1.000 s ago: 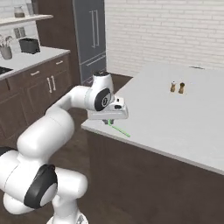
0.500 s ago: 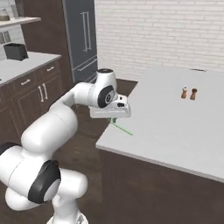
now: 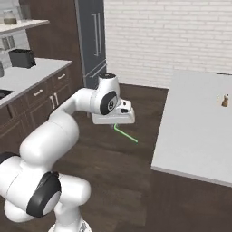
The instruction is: Take a straw from the drawer in front and place it inside the glass cup on the dining counter.
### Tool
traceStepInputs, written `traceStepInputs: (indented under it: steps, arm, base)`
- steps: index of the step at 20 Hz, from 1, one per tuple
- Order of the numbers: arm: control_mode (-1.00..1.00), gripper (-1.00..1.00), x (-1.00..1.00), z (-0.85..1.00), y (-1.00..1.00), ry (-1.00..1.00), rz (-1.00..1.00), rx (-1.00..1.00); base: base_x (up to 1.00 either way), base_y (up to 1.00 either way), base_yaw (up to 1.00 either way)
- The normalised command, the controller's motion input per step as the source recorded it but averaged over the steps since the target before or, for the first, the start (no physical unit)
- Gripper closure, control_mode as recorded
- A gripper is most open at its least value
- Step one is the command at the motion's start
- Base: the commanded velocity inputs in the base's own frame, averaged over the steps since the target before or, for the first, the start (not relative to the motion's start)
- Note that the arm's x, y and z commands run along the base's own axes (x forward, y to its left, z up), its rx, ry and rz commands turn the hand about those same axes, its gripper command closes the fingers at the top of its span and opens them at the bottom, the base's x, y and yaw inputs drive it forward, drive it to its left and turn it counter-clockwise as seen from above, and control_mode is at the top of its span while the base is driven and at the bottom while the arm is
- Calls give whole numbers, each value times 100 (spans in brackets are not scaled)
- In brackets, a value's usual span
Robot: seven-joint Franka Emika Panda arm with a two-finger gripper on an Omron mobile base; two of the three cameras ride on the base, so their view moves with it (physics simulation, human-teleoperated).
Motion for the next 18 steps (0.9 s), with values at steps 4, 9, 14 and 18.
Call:
traceStepInputs:
  steps: [4, 9, 14, 18]
  arm:
    - [100, 100, 0, 0, 0, 0, 0, 0]
    - [100, 100, 0, 0, 0, 0, 0, 0]
    - [100, 100, 0, 0, 0, 0, 0, 0]
    - [100, 100, 0, 0, 0, 0, 0, 0]
  base:
    - [100, 80, -17]
    - [100, 44, -18]
    - [100, 36, -18]
    - [100, 29, -19]
